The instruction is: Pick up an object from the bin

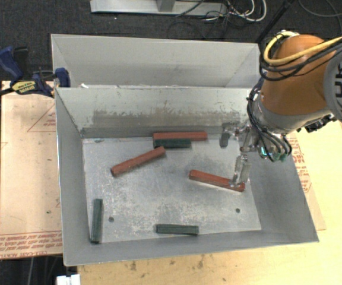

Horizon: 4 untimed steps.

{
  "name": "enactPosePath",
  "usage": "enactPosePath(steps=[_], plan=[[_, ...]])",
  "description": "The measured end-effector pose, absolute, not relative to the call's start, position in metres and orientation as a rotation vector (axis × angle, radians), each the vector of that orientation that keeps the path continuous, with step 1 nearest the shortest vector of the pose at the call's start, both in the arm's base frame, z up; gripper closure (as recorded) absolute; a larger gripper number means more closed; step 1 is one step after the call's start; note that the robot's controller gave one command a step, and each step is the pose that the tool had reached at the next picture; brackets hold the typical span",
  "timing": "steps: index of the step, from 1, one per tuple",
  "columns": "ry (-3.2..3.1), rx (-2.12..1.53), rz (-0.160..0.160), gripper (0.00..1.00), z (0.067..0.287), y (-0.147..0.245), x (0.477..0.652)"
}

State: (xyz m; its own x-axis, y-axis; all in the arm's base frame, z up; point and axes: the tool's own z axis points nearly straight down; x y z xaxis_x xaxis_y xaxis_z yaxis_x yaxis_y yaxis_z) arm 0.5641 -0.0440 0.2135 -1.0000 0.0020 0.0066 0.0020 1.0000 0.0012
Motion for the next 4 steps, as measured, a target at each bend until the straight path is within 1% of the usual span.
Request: enactPosePath(steps=[1,2,3,4], plan=[[-3.143,-0.001,-0.001,0.00,0.218,-0.044,0.566],[-3.140,-0.049,-0.002,1.00,0.069,-0.037,0.530],[-3.141,-0.048,-0.002,1.00,0.070,-0.037,0.530],[-3.038,0.818,0.001,0.00,0.132,-0.080,0.544]])
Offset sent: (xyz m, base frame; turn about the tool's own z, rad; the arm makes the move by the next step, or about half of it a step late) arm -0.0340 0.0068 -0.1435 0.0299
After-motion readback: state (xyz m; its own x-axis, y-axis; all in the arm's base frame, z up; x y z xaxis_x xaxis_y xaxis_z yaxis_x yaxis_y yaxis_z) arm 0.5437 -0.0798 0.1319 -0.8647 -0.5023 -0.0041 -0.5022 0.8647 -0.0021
